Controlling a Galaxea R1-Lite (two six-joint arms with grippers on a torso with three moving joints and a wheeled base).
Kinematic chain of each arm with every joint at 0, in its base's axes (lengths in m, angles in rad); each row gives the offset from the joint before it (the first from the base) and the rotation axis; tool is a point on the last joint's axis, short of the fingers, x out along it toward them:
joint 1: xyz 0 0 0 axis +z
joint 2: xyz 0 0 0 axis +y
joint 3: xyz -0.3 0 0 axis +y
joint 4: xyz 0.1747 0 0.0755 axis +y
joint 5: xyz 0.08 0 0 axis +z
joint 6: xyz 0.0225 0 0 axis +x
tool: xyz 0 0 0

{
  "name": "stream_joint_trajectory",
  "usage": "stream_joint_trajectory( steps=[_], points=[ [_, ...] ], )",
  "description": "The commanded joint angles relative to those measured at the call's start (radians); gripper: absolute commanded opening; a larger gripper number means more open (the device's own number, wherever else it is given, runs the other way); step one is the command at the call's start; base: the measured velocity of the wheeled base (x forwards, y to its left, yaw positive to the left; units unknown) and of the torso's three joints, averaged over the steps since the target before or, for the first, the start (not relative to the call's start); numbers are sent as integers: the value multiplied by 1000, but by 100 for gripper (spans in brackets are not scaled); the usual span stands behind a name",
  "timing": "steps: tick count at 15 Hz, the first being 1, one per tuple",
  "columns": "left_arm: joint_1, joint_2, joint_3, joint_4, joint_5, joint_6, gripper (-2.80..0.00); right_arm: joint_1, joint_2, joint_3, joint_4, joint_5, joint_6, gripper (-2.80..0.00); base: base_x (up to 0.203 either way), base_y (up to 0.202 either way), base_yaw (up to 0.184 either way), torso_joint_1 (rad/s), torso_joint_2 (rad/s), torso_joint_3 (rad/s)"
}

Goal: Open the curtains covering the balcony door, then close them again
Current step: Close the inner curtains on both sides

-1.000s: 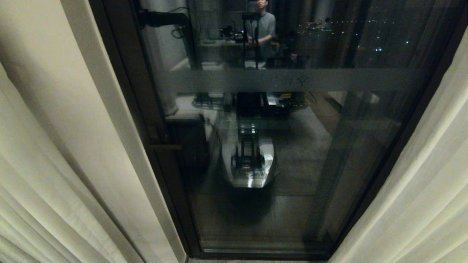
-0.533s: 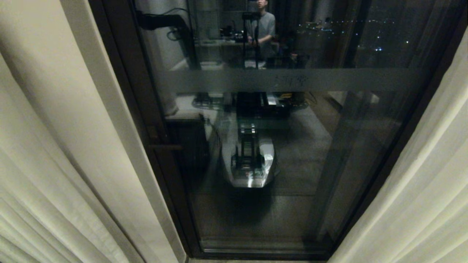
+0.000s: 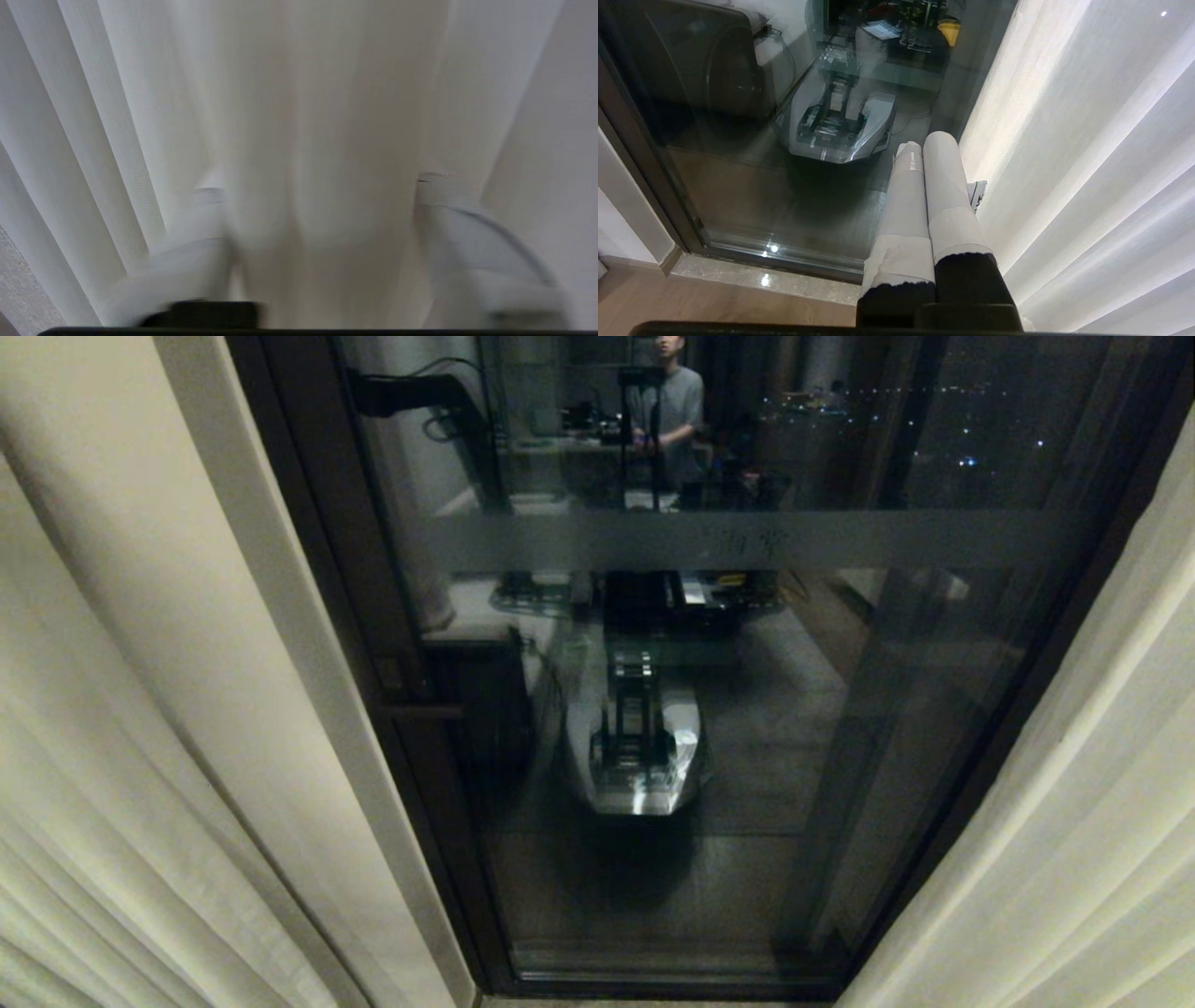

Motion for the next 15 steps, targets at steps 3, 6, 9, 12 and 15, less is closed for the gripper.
stream_joint_trajectory(
  steps=[3,6,9,12,15],
  points=[
    [-3,-11,4,-2,-1,1,-280,0,2,0,0,1,-1,-280,0,0,0,0,0,0],
    [-4,-24,6,-3,-1,1,-280,0,2,0,0,1,-1,-280,0,0,0,0,0,0],
    [-11,-42,8,-3,-2,1,-280,0,2,0,0,1,-1,-280,0,0,0,0,0,0],
    [-24,-71,11,-1,-22,-2,-280,0,2,0,0,1,-1,-280,0,0,0,0,0,0],
    [-30,-110,35,3,-63,-3,-280,0,2,0,0,1,-1,-280,0,0,0,0,0,0]
  ],
)
